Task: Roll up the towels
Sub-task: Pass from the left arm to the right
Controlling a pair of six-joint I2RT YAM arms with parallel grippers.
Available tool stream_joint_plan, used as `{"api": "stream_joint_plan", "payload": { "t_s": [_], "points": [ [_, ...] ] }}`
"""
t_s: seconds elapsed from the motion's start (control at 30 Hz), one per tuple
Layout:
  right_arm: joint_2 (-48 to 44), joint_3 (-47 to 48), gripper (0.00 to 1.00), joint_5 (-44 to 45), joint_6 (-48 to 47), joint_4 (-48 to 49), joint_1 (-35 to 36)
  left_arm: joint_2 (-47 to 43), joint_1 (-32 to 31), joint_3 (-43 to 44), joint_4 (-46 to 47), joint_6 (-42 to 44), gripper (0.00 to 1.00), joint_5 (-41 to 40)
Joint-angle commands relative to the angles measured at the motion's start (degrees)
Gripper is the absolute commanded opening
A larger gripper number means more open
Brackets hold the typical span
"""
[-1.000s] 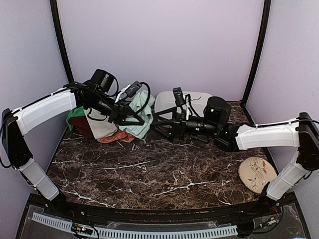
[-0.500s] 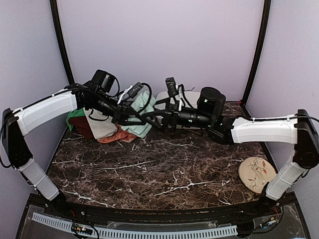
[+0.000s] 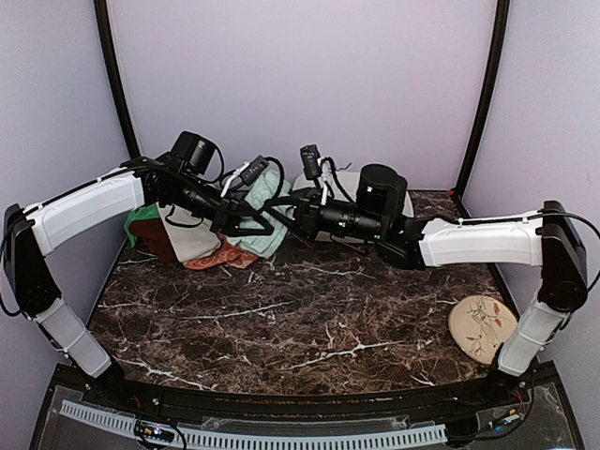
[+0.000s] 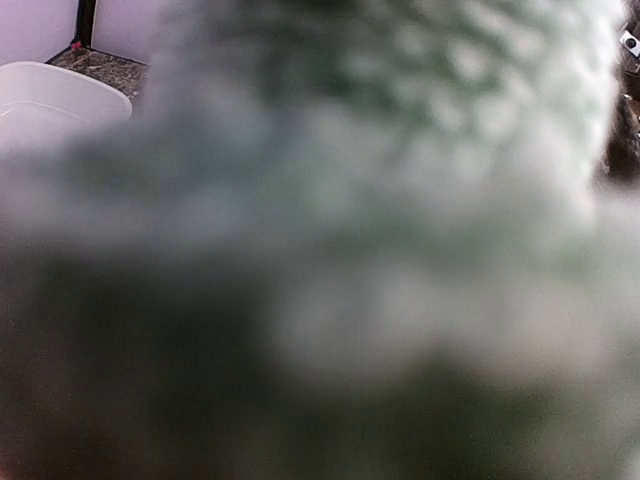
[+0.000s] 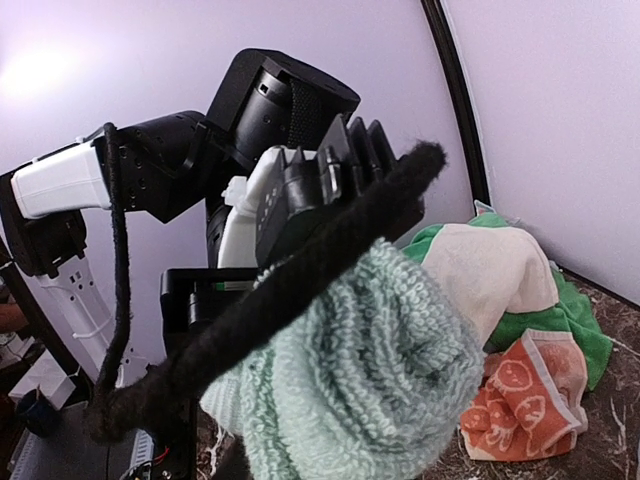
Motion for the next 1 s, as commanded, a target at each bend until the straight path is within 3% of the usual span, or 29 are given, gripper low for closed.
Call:
{"api": "stream_joint_plan", "payload": {
  "t_s": [0.0, 0.13, 0.2, 0.23, 0.37, 0.4, 0.6, 0.67, 0.8, 0.97],
  "points": [
    [2.53, 3.52, 0.00, -4.75, 2.05, 1.35, 0.69, -1.55, -2.03, 0.11, -1.55, 2.44, 0.00, 3.22],
    [1.56, 1.05, 0.00, -8.73, 4.67, 4.77, -0.47, -2.42, -2.03, 0.66, -3.05, 2.91, 0.00, 5.13],
    [0.81, -0.90, 0.00, -10.44, 6.69, 8.05, -1.59, -3.23, -2.04, 0.54, -2.97, 2.83, 0.08, 5.54],
    [0.43, -2.50, 0.00, -10.87, 7.50, 9.76, -2.05, -3.65, -2.03, 0.54, -2.92, 2.73, 0.16, 5.95],
    [-0.70, -5.23, 0.00, -12.22, 9.34, 15.41, -2.98, -6.10, -2.03, -0.28, -1.12, -0.61, 0.86, 8.44],
    [-0.80, -5.27, 0.00, -13.37, 9.64, 16.18, -3.18, -6.68, -2.03, -0.28, -0.83, -1.46, 0.98, 9.08],
    [-2.24, -6.41, 0.00, -20.28, 10.66, 17.00, -5.03, -7.98, -1.43, 4.92, -9.19, 3.01, 0.99, 9.88],
    [-2.54, -6.55, 0.00, -22.25, 11.22, 16.65, -5.36, -8.35, -1.10, 5.69, -11.44, 5.21, 0.98, 6.32],
    [-2.28, -5.49, 0.00, -23.51, 10.10, 13.94, -5.41, -8.14, -0.89, 5.67, -8.85, 4.36, 0.81, -0.77],
    [-2.23, -5.01, 0.00, -20.24, 7.91, 12.43, -5.25, -6.22, -0.89, 6.99, -7.47, 1.22, 0.76, 2.48]
  ]
}}
